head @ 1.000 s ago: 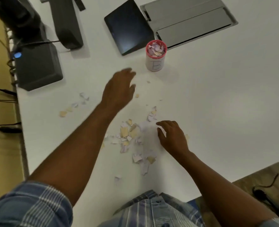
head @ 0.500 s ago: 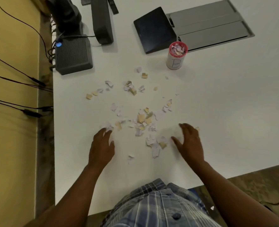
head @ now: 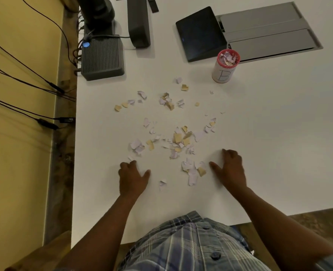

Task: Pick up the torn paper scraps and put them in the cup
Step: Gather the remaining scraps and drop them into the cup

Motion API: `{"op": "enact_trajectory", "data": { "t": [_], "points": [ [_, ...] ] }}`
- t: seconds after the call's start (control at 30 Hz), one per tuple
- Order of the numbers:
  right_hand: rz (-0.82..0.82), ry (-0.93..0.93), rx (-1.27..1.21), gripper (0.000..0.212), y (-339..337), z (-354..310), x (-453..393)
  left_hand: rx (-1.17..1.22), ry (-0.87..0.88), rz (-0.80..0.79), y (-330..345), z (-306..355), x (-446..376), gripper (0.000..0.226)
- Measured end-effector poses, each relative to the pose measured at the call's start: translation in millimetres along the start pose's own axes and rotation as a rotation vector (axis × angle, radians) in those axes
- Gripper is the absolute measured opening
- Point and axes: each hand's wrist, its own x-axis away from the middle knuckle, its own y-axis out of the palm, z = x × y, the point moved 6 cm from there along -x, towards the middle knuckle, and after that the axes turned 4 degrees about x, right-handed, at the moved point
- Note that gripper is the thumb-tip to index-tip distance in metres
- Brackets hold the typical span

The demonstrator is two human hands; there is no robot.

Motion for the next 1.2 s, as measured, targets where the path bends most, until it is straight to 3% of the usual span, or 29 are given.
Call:
{"op": "enact_trajectory", "data": {
  "t": [0.2, 0.33, 0.43, 0.53, 0.6, 0.77, 0.97, 1.1, 1.2],
  "points": [
    [-0.140, -0.268, 0.054, 0.074, 31, -67, 11, 0.103, 0.263, -0.210, 40, 64, 14, 0.072],
    [-0.095, -0.344, 0.121, 0.081, 24, -77, 14, 0.148, 0.406, -0.245, 36, 78, 16, 0.076],
    [-0.147, -0.229, 0.207, 0.113, 19, -56, 18, 0.030, 0.289, -0.224, 26, 50, 14, 0.102],
    [-0.292, -0.212, 0.206, 0.133, 31, -41, 33, -0.009, 0.067, -0.376, 28, 11, 21, 0.122],
    [-0.306, -0.267, 0.165, 0.129, 40, -44, 43, -0.016, 0.059, -0.396, 31, 1, 31, 0.112],
    [-0.237, -0.339, 0.024, 0.096, 47, -70, 43, 0.085, 0.185, -0.243, 41, 29, 43, 0.068],
    [-0.121, -0.323, -0.031, 0.069, 34, -106, -1, 0.217, 0.271, -0.157, 46, 90, 10, 0.056],
    [-0.059, -0.352, -0.043, 0.069, 13, -115, -39, 0.265, 0.353, -0.141, 32, 115, -23, 0.051],
    [0.017, -0.330, -0.081, 0.068, -8, -102, -66, 0.336, 0.402, -0.012, 0, 107, -46, 0.044]
  ]
}}
